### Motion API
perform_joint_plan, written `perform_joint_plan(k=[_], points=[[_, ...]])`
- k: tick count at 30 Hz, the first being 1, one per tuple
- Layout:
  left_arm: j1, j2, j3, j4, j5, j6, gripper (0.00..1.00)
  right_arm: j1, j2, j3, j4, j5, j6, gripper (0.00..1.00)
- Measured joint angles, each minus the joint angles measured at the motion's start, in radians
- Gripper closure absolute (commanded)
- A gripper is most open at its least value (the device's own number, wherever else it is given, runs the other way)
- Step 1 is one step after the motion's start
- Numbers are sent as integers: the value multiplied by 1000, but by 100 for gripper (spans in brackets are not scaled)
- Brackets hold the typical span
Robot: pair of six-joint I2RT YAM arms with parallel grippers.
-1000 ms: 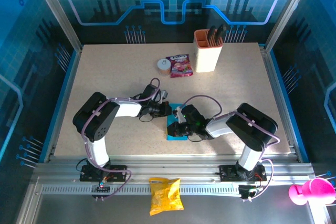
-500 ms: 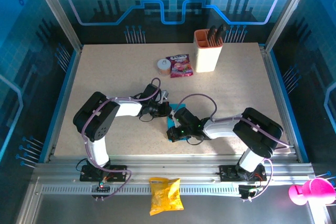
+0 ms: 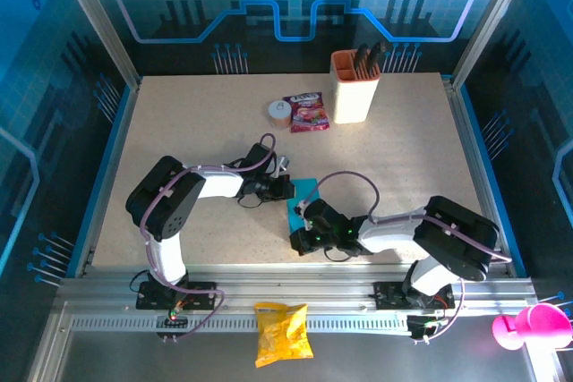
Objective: Fold a paper plane with a square sheet of paper (pick it up from the middle)
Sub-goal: First fold in half a square sheet of paper at the center of the table.
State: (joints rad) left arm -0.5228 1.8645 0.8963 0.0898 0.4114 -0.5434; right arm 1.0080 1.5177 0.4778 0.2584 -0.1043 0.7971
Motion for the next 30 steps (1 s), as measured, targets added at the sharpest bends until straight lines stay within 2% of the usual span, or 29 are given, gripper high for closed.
perform_joint_plan(k=[6, 10, 13, 19, 26, 30], points=[[2, 2, 8, 13, -37, 3, 100, -16, -189, -50, -238, -92, -6, 100], [2, 2, 8, 17, -45, 3, 100, -103, -338, -18, -391, -117, -35, 100], [2, 2, 8, 20, -49, 3, 100, -159, -369, 45, -435, -126, -52, 100], [2, 2, 8, 21, -52, 3, 100, -179, -225, 139, -362, -155, -56, 100], [0, 1, 8, 21, -55, 3, 100, -180, 23, 140, -193, -193, -7, 100], [0, 1, 10, 19, -55, 2, 100, -180, 86, 133, -131, -196, 15, 100]])
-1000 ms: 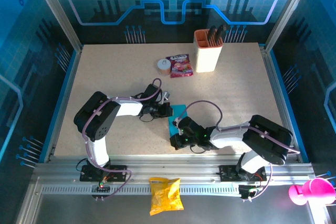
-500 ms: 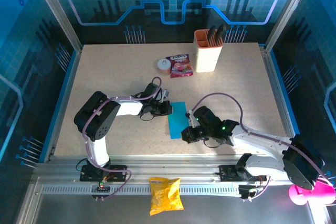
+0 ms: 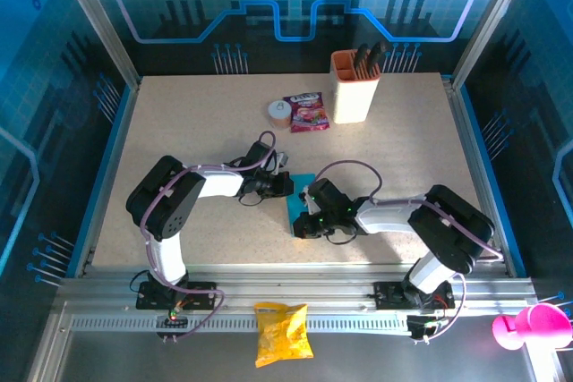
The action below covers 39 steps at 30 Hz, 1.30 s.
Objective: Fold a paper plane with a square sheet of paper (pick it up from the middle)
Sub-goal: First fold in half a square sheet of paper at the center of the table.
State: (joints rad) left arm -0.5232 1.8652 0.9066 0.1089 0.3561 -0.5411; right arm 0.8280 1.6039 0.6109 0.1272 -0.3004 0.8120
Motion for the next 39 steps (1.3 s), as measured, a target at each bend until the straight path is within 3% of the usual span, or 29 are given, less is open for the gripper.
perform_joint_plan(k=[7, 14, 21, 39], points=[[-2, -60, -9, -23, 1, -12, 100, -5, 6, -41, 79, -5, 19, 100], [-58, -178, -100, 21, 8, -65, 100, -8, 5, -68, 131, -8, 32, 100], [-84, -175, -206, 64, 7, -130, 100, -11, 6, -69, 137, -15, 38, 100], [-143, -145, -242, 166, -15, -194, 100, -11, 10, -76, 151, -15, 52, 100]])
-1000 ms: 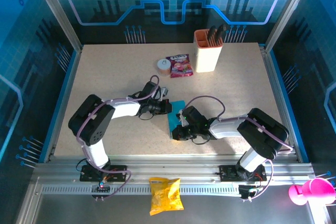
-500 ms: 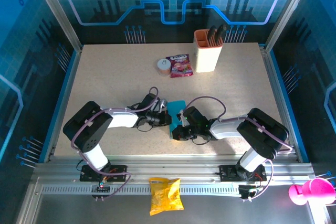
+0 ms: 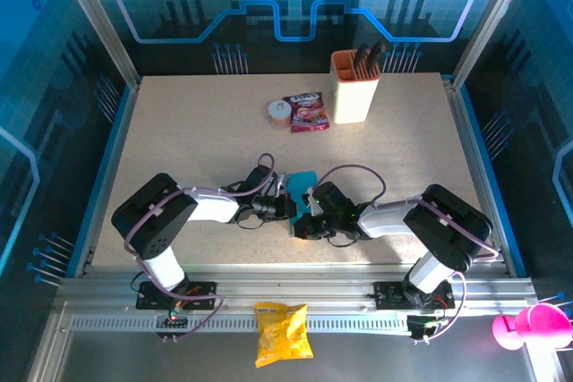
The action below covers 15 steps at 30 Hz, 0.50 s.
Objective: Fold a paper plane with a square sheet of paper (pick it up from the middle)
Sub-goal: First fold in half a square sheet of paper at the center of the table.
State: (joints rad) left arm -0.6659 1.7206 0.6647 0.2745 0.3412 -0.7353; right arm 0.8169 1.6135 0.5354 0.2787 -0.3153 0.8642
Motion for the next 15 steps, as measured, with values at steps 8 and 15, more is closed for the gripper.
perform_joint_plan(k=[8, 15], points=[[-2, 26, 72, -90, -24, 8, 100, -3, 19, 24, -21, -4, -5, 100], [1, 43, 132, -178, -39, 38, 100, -6, 36, 43, -38, -8, -12, 100]])
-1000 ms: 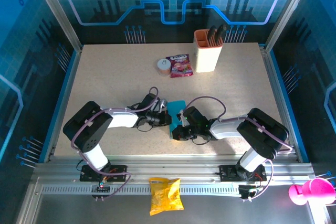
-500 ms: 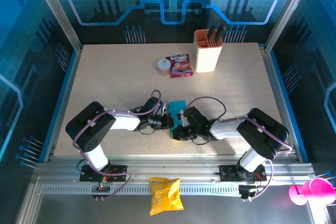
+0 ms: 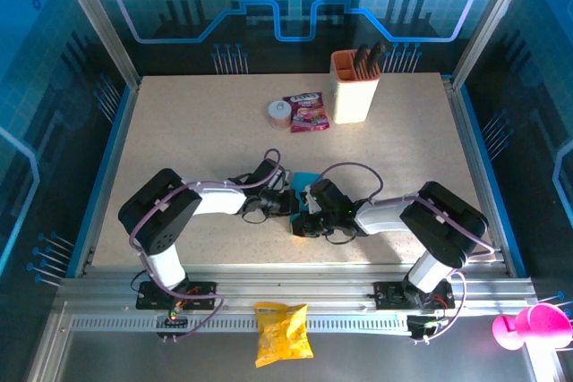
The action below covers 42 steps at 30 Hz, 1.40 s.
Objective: Fold a paper plane with a square sheet of paper (pick it up from the middle)
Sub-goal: First fold in half a square sheet of paper at the center of the table.
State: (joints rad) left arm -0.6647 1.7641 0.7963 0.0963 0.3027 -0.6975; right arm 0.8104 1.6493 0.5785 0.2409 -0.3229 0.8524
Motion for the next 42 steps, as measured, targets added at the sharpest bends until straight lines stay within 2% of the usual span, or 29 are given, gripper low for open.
perform_joint_plan(k=[21, 42], points=[[139, 106, 168, -76, -45, 113, 100, -7, 33, -24, 90, -31, 1, 100], [193, 177, 266, -148, 56, 170, 100, -9, 74, -37, 191, -56, 12, 100]])
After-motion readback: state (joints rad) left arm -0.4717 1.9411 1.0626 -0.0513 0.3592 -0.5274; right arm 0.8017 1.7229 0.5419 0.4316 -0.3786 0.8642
